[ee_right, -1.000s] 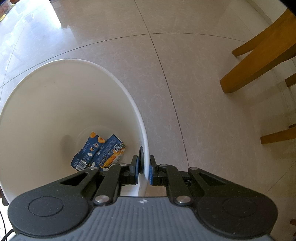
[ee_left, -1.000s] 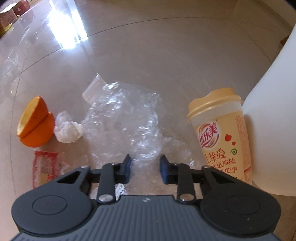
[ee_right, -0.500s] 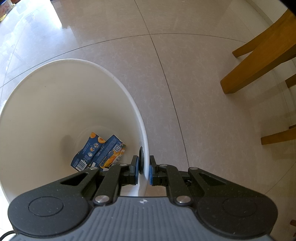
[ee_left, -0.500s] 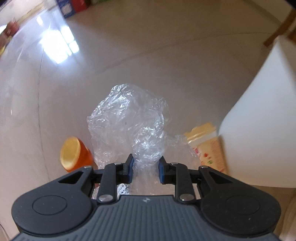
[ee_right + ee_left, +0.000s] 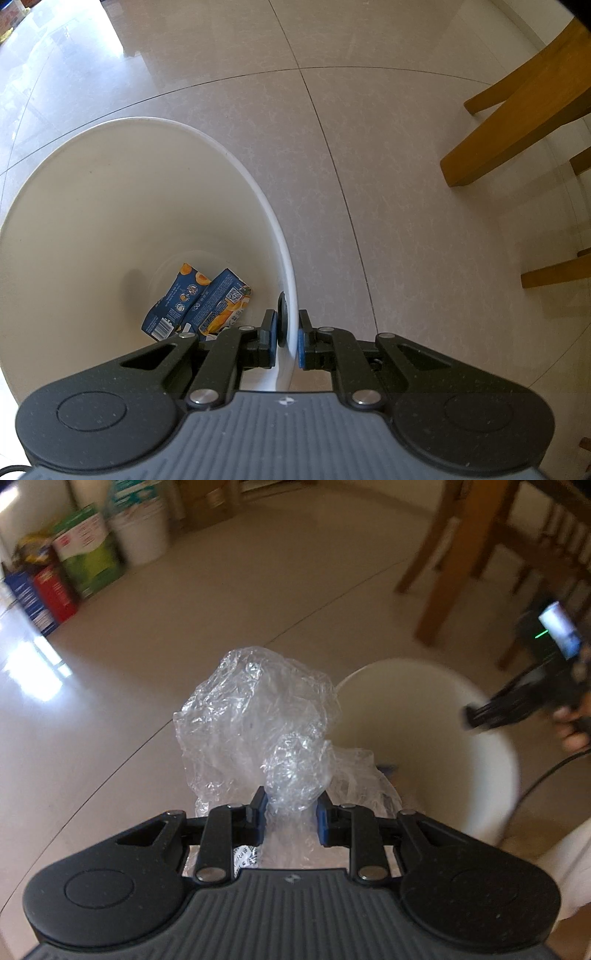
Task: Collect trash
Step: 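Grasp the clear plastic wrap with the left tool and drop it into the bucket, then return the left tool to the pile and grasp the long snack wrapper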
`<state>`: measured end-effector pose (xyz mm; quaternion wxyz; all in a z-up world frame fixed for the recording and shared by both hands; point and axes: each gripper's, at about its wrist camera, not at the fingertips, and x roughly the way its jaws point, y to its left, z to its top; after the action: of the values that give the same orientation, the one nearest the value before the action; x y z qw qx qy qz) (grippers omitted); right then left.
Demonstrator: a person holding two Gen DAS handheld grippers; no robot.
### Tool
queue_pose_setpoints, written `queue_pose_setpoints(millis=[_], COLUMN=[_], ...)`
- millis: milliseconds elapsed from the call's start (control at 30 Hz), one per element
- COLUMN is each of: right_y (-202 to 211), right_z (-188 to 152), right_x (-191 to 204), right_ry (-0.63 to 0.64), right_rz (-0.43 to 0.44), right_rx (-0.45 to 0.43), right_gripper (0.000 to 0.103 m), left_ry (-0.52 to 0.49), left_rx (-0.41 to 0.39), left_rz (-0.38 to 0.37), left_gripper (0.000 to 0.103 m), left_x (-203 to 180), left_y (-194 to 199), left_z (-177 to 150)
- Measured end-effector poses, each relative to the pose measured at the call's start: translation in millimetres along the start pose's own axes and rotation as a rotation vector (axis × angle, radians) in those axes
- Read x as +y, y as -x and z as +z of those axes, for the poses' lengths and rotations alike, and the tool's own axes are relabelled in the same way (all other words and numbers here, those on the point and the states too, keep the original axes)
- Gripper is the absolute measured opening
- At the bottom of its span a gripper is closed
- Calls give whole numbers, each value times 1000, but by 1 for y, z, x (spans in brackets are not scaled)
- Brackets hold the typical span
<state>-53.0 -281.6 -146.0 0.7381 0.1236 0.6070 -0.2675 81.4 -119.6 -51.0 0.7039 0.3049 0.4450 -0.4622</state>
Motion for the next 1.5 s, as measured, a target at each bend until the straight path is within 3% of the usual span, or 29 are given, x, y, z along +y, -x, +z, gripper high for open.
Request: queue_pose_setpoints(millis=[167, 267, 300, 333, 400, 500, 800, 1067, 1233, 1500], right_y=[0, 0, 0, 0, 0, 0, -1, -1, 0, 0], right_z=[0, 0, 0, 0, 0, 1, 0, -1, -1, -2], right_x=[0, 1, 0, 0, -1, -1, -1, 0, 0, 2], right_ry=[1, 0, 2, 2, 1, 1, 3, 4, 6, 6], right_rz=[0, 0, -1, -1, 1, 2, 0, -2, -5, -9], right_rx=[0, 0, 0, 0, 1, 0, -1, -3, -3, -4], right_gripper=[12, 12, 13, 13, 13, 13, 13, 13, 13, 13], left_ry=[-28, -67, -71, -72, -63, -60, -40, 47, 178, 515], left_rx=[-29, -22, -23, -27, -41, -57, -48, -48, 5, 123], left_rz=[-107, -115, -111, -112, -119, -134, -89, 32, 126, 215], left_gripper=[25, 36, 50, 73, 94, 94, 95, 95, 96, 95], left_x=[-31, -48, -54, -56, -61, -64, -53, -11, 31, 89], left_y=[-3, -14, -16, -17, -20, -21, -21, -16, -39, -104], left_z=[17, 21, 25, 26, 27, 29, 23, -8, -46, -122])
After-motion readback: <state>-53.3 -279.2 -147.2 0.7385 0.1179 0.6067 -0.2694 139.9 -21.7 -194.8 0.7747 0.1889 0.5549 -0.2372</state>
